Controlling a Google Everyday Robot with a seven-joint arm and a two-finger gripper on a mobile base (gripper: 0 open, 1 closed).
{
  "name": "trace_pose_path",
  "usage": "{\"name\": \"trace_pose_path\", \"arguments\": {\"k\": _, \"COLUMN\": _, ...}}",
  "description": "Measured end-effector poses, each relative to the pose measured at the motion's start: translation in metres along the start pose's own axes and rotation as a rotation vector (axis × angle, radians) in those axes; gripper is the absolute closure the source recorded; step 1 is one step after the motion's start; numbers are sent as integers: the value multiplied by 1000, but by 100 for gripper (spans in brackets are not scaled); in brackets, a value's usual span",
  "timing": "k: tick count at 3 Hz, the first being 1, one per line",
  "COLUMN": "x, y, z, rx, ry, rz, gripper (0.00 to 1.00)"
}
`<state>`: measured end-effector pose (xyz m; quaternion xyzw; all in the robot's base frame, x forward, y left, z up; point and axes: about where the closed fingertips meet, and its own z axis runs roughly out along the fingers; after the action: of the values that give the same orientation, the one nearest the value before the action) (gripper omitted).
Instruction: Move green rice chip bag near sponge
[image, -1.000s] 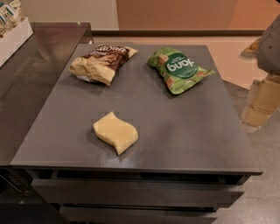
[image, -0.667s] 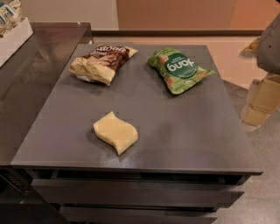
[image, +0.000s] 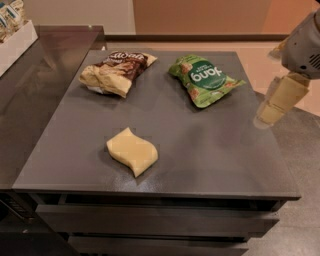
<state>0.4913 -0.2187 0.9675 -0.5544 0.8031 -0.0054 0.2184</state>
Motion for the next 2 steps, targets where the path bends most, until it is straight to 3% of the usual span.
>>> {"name": "trace_pose_path", "arguments": {"k": 1, "x": -8, "y": -40, "z": 25, "rx": 45, "ry": -67, "rz": 96, "gripper": 0}}
{"name": "trace_pose_path", "arguments": {"k": 2, "x": -15, "y": -77, "z": 56, "rx": 88, "ry": -94, "rz": 188, "gripper": 0}}
